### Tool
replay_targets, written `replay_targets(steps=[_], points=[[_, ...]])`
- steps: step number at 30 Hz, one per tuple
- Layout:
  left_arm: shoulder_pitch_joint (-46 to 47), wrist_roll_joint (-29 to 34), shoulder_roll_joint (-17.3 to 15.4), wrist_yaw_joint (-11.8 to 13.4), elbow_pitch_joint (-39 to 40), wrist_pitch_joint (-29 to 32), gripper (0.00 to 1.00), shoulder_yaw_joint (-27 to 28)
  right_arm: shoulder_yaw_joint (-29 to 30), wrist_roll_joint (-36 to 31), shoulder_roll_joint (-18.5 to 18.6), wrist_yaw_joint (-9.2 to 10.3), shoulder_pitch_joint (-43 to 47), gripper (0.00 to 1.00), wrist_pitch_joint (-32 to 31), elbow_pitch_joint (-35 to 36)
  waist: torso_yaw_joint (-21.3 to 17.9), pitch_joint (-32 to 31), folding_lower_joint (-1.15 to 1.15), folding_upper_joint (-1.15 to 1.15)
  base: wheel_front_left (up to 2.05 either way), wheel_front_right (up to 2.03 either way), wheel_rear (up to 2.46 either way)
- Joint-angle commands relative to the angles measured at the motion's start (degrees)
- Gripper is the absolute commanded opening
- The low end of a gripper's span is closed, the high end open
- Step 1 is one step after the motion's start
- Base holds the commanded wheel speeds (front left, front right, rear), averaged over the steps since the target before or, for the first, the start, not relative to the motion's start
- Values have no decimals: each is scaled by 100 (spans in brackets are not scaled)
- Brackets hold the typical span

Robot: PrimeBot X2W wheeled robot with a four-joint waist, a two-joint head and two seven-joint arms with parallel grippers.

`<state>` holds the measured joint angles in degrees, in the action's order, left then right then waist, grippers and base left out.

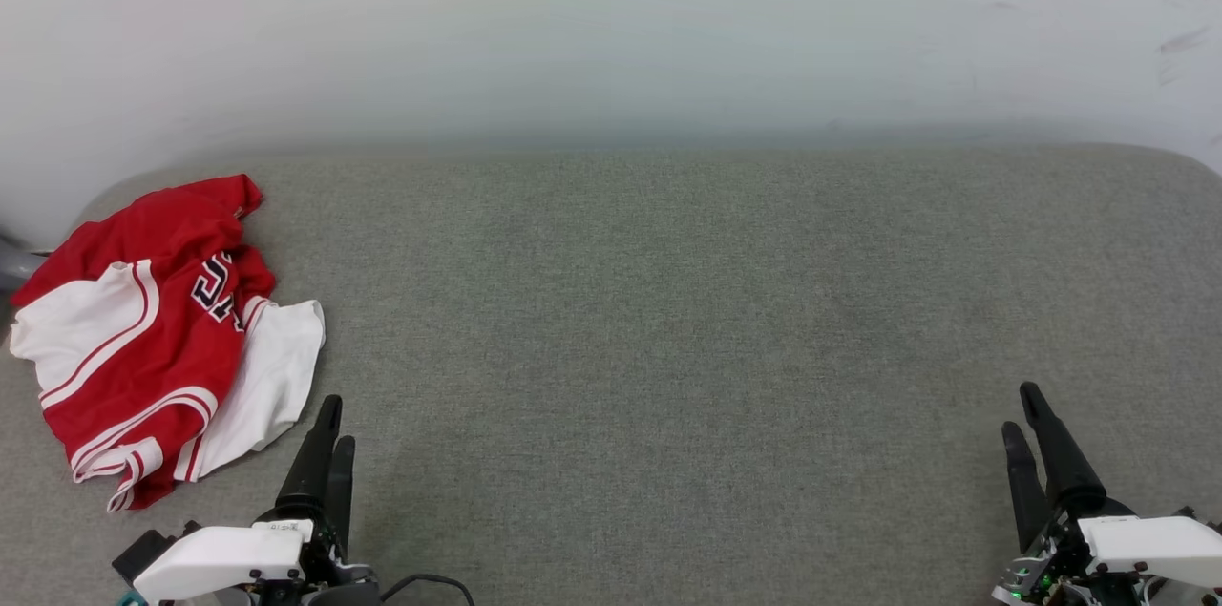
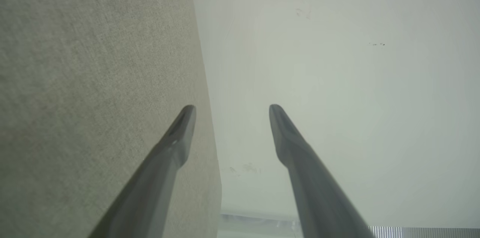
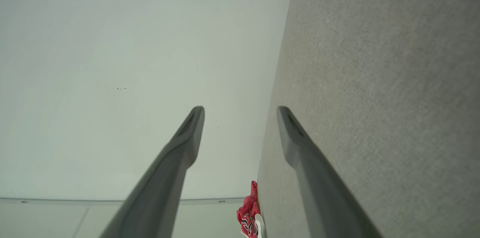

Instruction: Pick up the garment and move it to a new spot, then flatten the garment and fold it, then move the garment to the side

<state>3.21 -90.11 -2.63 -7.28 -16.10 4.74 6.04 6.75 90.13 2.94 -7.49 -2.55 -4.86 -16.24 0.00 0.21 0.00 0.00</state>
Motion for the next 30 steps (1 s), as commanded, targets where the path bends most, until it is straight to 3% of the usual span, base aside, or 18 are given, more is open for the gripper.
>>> replay_targets(steps=[1,30], points=[[92,147,-10,4,151,-57,100,28,30,-150,2,0,-68,100,65,164,-1,1,0,0,0,0,0],[14,3690,-17,831,1160,-759,100,-392,-248,-3906,0,0,202,100,768,1347,12,17,0,0,0,0,0]])
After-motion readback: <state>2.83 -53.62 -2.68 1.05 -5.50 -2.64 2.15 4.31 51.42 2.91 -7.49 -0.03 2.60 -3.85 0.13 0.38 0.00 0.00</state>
